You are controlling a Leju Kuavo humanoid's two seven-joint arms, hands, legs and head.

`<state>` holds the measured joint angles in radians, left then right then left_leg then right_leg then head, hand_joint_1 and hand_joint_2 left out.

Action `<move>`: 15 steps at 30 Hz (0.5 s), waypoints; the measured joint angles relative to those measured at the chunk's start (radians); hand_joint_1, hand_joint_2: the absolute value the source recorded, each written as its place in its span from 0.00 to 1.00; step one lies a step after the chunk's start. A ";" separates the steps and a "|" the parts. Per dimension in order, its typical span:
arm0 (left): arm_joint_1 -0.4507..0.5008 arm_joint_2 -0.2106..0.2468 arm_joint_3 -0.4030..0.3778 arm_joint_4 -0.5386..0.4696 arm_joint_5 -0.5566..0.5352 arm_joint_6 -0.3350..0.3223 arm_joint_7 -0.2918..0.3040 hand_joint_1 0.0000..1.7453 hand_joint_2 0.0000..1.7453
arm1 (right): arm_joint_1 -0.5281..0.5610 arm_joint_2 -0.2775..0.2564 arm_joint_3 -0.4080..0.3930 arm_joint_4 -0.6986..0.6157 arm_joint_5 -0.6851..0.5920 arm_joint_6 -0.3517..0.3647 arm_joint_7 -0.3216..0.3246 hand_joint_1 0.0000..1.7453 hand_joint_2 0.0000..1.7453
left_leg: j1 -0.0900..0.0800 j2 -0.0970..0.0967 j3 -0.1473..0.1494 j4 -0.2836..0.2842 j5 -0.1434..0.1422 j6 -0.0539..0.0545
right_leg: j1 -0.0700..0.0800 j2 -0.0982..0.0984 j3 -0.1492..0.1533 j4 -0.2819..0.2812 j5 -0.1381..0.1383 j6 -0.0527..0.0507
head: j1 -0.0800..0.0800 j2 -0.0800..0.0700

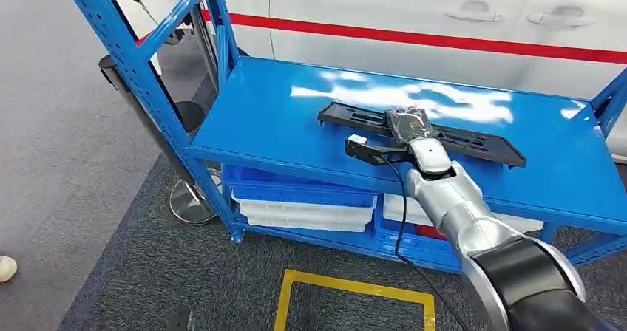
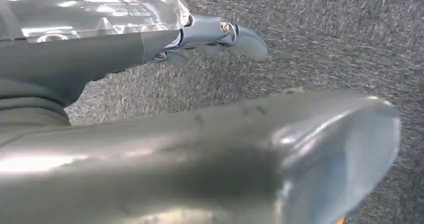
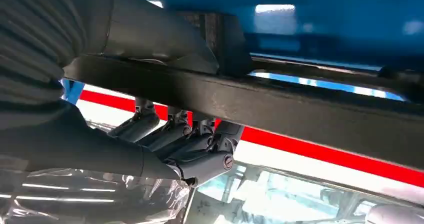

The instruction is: Take the parts from the cabinet and place them on the table.

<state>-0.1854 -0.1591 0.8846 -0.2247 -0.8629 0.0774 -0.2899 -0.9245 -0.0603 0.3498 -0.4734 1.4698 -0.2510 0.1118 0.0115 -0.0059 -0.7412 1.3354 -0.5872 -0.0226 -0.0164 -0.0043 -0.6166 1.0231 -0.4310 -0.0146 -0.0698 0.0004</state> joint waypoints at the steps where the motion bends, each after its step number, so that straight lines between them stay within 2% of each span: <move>1: 0.002 0.000 0.000 0.000 0.000 0.000 -0.001 0.00 0.00 | 0.000 0.002 0.000 0.001 0.000 0.000 0.000 1.00 1.00 | 0.000 0.000 0.000 -0.002 0.015 0.001 | 0.001 0.001 0.001 0.000 0.000 0.000 | 0.000 0.000; 2: 0.003 0.000 0.000 0.000 0.000 0.000 -0.002 0.00 0.00 | 0.000 0.002 0.000 0.001 0.000 0.000 0.000 1.00 1.00 | 0.000 0.000 0.025 -0.055 0.051 0.004 | 0.001 0.002 0.002 0.001 0.000 0.000 | 0.000 0.000; 4: 0.002 0.000 0.000 0.000 0.000 0.000 -0.005 0.00 0.00 | -0.001 0.003 0.000 0.000 0.000 0.000 0.000 1.00 1.00 | -0.001 0.000 0.120 -0.248 0.142 0.016 | 0.002 0.003 0.007 0.001 -0.002 0.002 | 0.000 0.000; 5: 0.001 0.001 0.000 0.000 0.001 0.000 -0.006 0.00 0.00 | -0.001 0.003 0.000 0.000 0.000 0.001 0.001 1.00 1.00 | -0.003 0.000 0.147 -0.308 0.141 0.022 | 0.002 0.003 0.007 0.000 -0.002 0.005 | 0.000 0.000; 6: 0.000 0.000 0.000 0.000 0.001 -0.001 -0.007 0.00 0.00 | -0.001 0.002 0.000 0.000 0.001 0.001 0.002 1.00 1.00 | -0.008 0.000 0.153 -0.316 0.142 0.024 | 0.009 0.004 0.003 0.002 -0.001 0.012 | 0.000 0.000; 8: 0.002 0.000 0.000 0.000 0.001 -0.002 -0.009 0.00 0.00 | -0.001 0.002 0.000 0.001 0.001 0.001 0.003 1.00 1.00 | -0.011 -0.001 0.149 -0.312 0.143 0.030 | 0.005 0.006 0.003 -0.002 0.003 0.022 | 0.000 0.000; 9: 0.003 0.000 0.000 0.000 0.001 -0.002 -0.016 0.00 1.00 | -0.001 0.002 0.000 0.000 0.002 0.002 0.003 1.00 1.00 | -0.012 -0.001 0.148 -0.314 0.146 0.036 | 0.004 0.007 0.005 -0.007 0.007 0.030 | 0.000 0.000; 10: 0.002 0.000 0.000 0.000 0.001 -0.002 -0.022 0.00 1.00 | -0.001 0.002 -0.001 0.000 0.003 0.002 0.003 1.00 1.00 | -0.006 0.001 0.153 -0.327 0.153 0.045 | 0.010 0.008 0.007 -0.009 0.006 0.037 | 0.000 0.000; 11: 0.001 -0.002 0.000 0.000 0.001 -0.004 -0.029 0.00 1.00 | -0.001 -0.003 -0.003 0.000 0.005 0.002 0.003 1.00 1.00 | -0.003 0.003 0.157 -0.334 0.159 0.052 | 0.004 0.008 0.000 0.010 -0.014 0.039 | 0.000 0.000; 12: -0.001 -0.002 0.000 0.000 0.002 -0.005 -0.034 0.00 1.00 | -0.001 -0.006 -0.003 0.000 0.007 0.002 0.002 1.00 1.00 | -0.002 0.004 0.155 -0.336 0.161 0.056 | 0.003 0.008 -0.026 0.068 -0.054 0.042 | 0.000 0.000; 14: -0.001 -0.002 0.000 0.000 0.003 -0.001 -0.037 0.00 1.00 | 0.007 -0.006 -0.003 0.000 0.013 0.001 -0.004 1.00 1.00 | -0.004 0.005 0.153 -0.336 0.162 0.058 | 0.002 0.007 -0.099 0.227 -0.127 0.047 | 0.000 0.000; 15: 0.000 -0.002 0.000 0.000 -0.002 0.004 -0.036 0.00 1.00 | 0.012 -0.007 -0.006 0.001 0.015 0.000 -0.008 1.00 1.00 | -0.004 0.005 0.152 -0.335 0.162 0.058 | 0.002 0.007 -0.131 0.294 -0.146 0.049 | 0.000 0.000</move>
<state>-0.1856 -0.1614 0.8843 -0.2247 -0.8648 0.0813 -0.3262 -0.9129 -0.0671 0.3433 -0.4726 1.4851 -0.2514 0.1034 0.0073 -0.0014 -0.5891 1.0007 -0.4254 0.0351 -0.0140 0.0029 -0.7474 1.3167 -0.5772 0.0342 -0.0694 0.0004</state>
